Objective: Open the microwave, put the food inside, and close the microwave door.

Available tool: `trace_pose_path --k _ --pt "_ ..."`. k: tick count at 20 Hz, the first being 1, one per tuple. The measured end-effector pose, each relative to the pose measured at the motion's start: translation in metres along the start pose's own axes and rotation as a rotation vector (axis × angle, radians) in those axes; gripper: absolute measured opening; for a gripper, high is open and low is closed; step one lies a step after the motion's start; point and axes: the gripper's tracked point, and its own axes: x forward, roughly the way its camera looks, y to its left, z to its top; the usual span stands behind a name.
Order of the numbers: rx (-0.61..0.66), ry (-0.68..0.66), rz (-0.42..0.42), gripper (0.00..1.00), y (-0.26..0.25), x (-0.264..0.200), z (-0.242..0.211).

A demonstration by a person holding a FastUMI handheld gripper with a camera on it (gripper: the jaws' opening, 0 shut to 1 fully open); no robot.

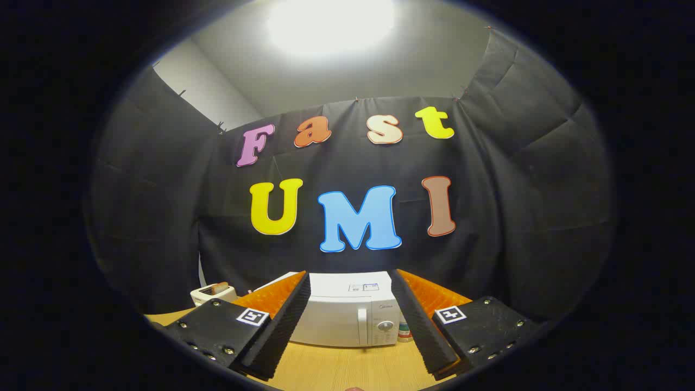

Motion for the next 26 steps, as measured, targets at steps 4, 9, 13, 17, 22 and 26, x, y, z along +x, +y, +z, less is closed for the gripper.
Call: trace_pose_path --k 4,9,13,17,22,26 --pt "-0.001 -0.005 0.007 0.96 0.002 0.003 0.003" --pt "-0.017 -0.018 0.015 0.96 0.008 0.006 0.007" --pt "-0.021 -0.016 0.018 0.96 0.01 0.009 0.005" --pt "-0.018 -0.007 0.013 0.96 0.01 0.013 -0.001" --pt "-0.021 0.01 0.016 0.96 0.008 0.032 -0.01" --pt "-0.016 0.051 0.017 0.96 0.0 0.058 -0.029"
